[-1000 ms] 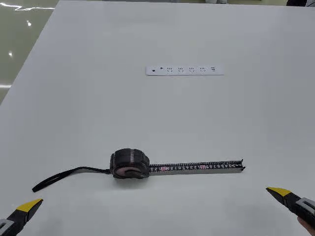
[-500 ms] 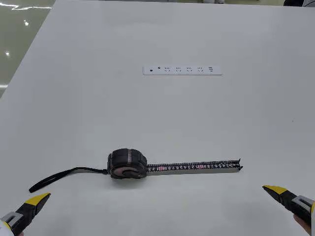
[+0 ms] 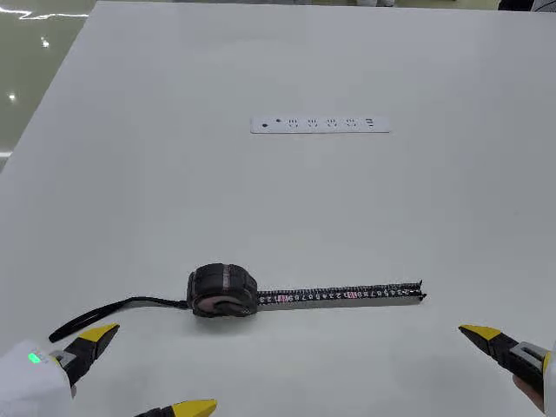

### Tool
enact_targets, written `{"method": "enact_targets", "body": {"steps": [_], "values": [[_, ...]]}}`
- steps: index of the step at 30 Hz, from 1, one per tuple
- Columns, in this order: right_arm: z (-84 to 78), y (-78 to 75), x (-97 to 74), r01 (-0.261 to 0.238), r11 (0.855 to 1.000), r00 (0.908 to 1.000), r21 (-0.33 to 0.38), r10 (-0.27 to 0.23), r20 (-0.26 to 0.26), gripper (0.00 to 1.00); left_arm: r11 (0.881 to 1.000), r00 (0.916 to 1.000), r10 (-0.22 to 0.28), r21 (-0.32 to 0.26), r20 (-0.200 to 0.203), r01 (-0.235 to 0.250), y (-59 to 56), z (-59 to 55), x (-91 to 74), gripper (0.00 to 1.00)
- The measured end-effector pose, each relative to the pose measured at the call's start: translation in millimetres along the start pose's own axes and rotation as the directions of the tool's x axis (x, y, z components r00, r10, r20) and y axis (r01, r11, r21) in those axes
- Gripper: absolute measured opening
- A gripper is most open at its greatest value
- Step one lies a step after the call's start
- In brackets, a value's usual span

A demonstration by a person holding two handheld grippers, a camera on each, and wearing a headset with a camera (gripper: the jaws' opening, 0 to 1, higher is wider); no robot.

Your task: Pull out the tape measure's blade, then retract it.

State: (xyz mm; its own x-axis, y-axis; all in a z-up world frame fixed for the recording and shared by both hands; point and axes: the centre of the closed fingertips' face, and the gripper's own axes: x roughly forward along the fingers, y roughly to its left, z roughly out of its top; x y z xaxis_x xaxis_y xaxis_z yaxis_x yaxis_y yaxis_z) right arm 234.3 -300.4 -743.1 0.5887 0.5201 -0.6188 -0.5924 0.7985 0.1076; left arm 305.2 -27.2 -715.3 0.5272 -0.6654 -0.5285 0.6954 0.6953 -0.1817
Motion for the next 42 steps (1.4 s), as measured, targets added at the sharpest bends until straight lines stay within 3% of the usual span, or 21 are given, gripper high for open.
{"method": "enact_targets", "body": {"steps": [4,16,32,42], "values": [[-3.6,-2.2,0.5,0.001,1.000,1.0000,0.003,-0.001,-0.004,0.96,1.000,0.9999,-0.006,0.024,-0.009,0.006,-3.4,4.4,5.6,0.88],[-6.4,-4.2,0.6,-0.001,1.000,1.0000,0.016,0.001,-0.004,0.96,1.000,0.9997,-0.020,0.010,-0.016,0.020,-8.5,15.2,32.1,0.88],[-5.8,-9.8,2.3,0.005,1.000,1.0000,0.019,-0.005,-0.002,0.96,0.998,0.9976,-0.061,0.004,-0.033,0.061,-17.1,19.5,66.4,0.88],[-5.3,-13.5,1.5,0.010,1.000,0.9999,0.021,-0.010,-0.003,0.95,0.998,0.9970,-0.067,0.000,-0.040,0.067,-15.3,16.4,74.7,0.87]]}}
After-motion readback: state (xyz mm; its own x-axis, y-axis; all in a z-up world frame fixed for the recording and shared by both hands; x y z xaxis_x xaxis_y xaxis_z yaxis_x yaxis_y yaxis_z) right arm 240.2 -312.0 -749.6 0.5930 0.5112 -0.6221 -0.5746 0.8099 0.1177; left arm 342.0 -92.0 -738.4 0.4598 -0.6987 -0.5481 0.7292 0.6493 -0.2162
